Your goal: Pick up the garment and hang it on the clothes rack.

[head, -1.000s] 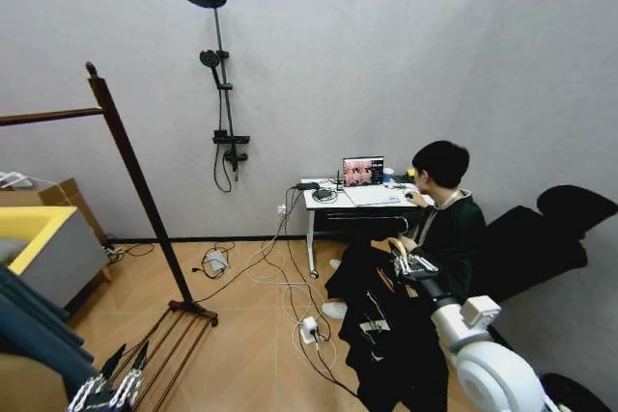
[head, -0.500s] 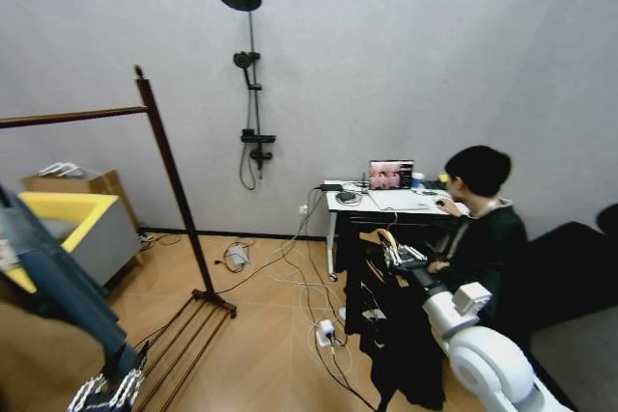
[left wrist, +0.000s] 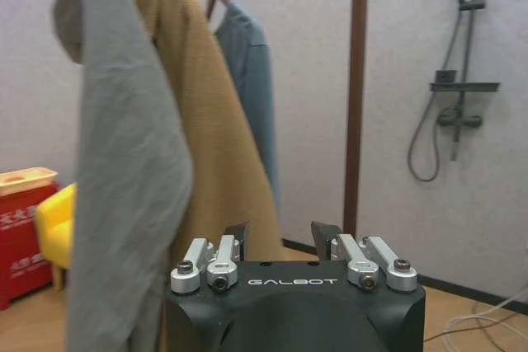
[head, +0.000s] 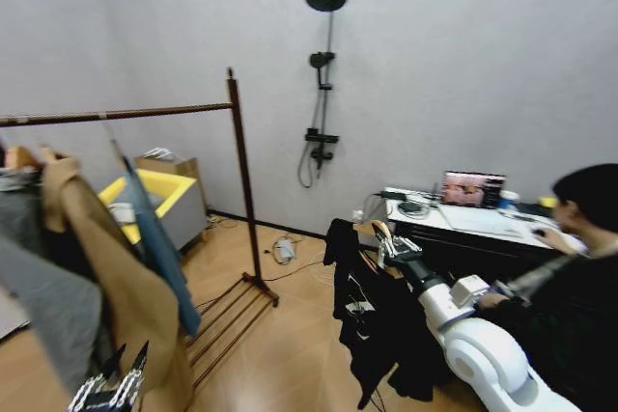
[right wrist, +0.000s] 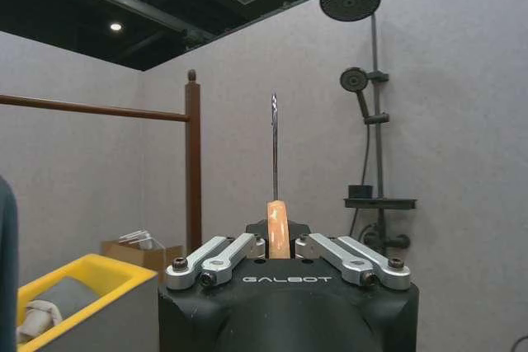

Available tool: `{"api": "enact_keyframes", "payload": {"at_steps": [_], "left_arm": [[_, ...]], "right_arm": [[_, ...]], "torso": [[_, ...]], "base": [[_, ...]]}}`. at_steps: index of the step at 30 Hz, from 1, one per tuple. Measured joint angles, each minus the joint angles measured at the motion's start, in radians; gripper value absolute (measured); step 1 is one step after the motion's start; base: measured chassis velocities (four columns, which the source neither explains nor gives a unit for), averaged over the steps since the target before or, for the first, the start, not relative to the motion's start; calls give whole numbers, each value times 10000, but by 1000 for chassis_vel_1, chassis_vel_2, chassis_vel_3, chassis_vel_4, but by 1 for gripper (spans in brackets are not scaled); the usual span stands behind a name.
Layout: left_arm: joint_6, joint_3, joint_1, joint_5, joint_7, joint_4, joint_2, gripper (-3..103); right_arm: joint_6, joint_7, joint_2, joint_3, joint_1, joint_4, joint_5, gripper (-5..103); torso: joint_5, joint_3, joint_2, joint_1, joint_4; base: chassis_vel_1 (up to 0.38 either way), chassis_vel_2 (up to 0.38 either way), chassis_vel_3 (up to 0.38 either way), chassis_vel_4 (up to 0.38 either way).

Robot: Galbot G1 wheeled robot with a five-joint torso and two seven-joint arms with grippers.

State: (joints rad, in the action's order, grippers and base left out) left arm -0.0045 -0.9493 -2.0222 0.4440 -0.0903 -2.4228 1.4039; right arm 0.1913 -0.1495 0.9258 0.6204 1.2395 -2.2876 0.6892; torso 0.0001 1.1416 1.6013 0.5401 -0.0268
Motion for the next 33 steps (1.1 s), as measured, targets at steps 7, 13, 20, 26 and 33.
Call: {"api": "enact_keyframes", "payload": {"at_steps": [7,13,20,26,33], "left_arm": [[0,0,0,0,0,0,0,46],[0,0,0,0,2,0,0,46],[0,0,-1,0,2,0,0,46],[0,0,-1,0,1,0,0,46],[0,0,-1,0,0,0,0,46]], "right_arm": [[-65,-138,-13,44,13,-23,37,10],[-153,-295,-204,172,-148,-66,203,10],[-124,-318,-454,217,-369,-6,191,10],[-58,-120,-556,236,-298,-5,163,10],[45,-99,-533,161,-288,-64,81,10]], "torso": [[0,-92,-181,-91,-3],[-1,-166,-320,-155,3],[-1,-179,-345,-167,3],[2,-180,-335,-170,-5],[0,-171,-328,-158,1]], "base": [[124,117,118,119],[125,124,129,123],[52,62,73,51],[-18,19,16,-17],[-119,117,127,-114]]}}
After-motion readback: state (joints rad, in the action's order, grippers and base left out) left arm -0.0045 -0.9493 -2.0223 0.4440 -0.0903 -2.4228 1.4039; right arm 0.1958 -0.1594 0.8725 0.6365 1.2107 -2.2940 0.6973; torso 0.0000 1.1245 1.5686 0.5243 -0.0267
